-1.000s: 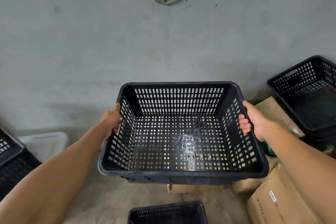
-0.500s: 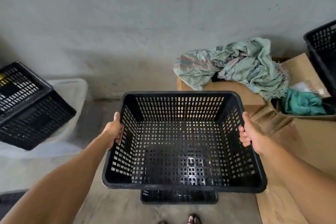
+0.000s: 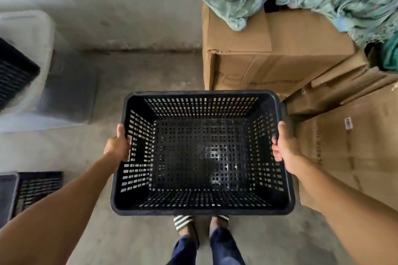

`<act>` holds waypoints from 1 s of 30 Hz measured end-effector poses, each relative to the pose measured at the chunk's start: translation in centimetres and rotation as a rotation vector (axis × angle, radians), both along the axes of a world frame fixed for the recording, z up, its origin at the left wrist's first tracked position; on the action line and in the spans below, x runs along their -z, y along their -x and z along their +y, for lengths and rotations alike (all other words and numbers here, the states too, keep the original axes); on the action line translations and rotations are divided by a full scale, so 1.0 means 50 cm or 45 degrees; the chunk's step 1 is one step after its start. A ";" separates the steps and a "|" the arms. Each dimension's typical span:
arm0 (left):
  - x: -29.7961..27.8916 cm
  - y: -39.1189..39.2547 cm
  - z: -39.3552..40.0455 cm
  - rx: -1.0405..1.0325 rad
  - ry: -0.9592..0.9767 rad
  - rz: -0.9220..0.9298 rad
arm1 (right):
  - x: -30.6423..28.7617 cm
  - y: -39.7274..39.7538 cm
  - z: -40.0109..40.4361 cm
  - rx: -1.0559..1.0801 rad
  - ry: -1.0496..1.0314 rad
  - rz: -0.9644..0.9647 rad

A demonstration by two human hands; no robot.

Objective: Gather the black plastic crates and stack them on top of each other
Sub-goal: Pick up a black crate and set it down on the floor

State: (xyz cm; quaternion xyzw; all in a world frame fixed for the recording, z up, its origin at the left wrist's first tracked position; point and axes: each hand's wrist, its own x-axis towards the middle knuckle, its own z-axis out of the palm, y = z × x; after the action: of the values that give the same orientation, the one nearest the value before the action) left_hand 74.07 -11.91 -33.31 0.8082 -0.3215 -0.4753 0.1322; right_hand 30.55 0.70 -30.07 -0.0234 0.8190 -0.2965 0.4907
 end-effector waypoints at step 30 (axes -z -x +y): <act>0.198 0.038 0.035 0.118 0.208 -0.198 | 0.276 0.017 0.033 -0.117 0.213 0.526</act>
State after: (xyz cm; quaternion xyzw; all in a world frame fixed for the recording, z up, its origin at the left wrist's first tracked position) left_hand 72.17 -10.18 -43.23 0.8136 -0.4054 -0.3889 0.1501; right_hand 29.70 2.36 -43.85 -0.1615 0.8728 -0.3294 0.3220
